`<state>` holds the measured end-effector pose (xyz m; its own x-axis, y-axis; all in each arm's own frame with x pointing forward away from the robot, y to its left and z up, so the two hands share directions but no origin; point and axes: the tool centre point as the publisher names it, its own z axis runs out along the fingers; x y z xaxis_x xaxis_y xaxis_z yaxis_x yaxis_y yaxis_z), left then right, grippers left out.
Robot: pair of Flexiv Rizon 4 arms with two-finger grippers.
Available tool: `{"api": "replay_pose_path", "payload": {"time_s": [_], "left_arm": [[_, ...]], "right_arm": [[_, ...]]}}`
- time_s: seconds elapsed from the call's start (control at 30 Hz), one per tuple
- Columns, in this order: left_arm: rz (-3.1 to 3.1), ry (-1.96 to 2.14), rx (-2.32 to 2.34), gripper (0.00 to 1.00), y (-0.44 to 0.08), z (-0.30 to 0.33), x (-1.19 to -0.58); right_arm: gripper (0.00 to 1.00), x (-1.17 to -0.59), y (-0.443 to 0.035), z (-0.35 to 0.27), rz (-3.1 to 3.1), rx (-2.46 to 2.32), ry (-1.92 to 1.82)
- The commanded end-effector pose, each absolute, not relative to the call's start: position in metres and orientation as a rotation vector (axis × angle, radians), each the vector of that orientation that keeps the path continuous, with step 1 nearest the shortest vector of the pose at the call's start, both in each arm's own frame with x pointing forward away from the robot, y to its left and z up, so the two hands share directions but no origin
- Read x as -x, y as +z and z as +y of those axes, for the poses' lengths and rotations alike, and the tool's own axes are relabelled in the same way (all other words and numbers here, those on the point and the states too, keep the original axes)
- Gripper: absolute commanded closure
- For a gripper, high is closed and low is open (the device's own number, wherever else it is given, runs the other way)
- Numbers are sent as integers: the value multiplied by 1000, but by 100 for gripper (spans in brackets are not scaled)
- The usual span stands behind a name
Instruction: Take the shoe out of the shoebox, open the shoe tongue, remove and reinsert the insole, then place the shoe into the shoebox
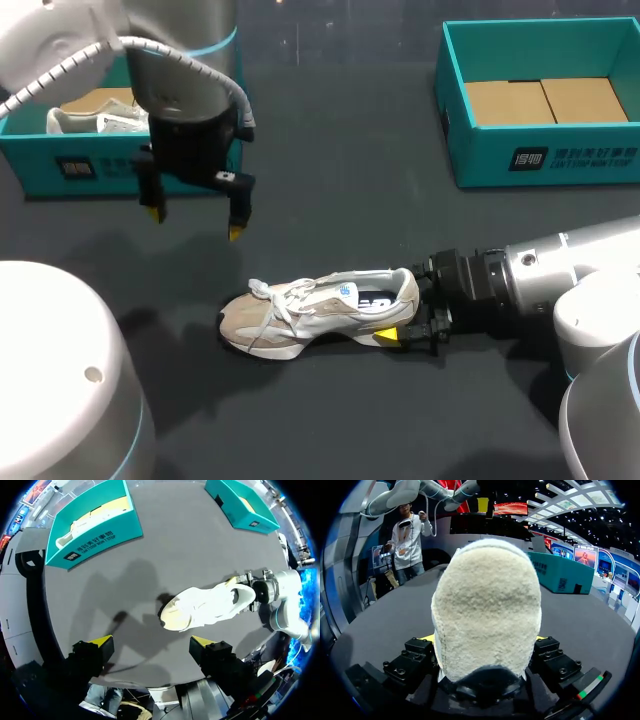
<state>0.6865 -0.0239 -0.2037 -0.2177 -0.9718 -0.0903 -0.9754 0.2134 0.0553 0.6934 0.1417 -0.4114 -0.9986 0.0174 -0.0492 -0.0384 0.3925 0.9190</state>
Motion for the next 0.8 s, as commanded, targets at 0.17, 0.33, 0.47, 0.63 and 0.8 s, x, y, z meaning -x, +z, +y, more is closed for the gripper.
{"api": "replay_pose_path", "payload": {"time_s": [0.17,0.33,0.47,0.63,0.8], "left_arm": [[2240,231,2081,0,-231,-76,-666],[2223,243,2135,0,-243,-113,-664],[2220,246,2151,0,-244,-121,-666],[2220,246,2151,0,-244,-121,-666],[2209,243,2156,0,-246,-125,-666]], "right_arm": [[100,-693,-411,142,2583,18,1697],[100,-693,-411,142,2583,18,1697],[100,-693,-411,142,2583,18,1697],[100,-693,-411,142,2583,18,1697],[100,-693,-411,142,2583,18,1697]]}}
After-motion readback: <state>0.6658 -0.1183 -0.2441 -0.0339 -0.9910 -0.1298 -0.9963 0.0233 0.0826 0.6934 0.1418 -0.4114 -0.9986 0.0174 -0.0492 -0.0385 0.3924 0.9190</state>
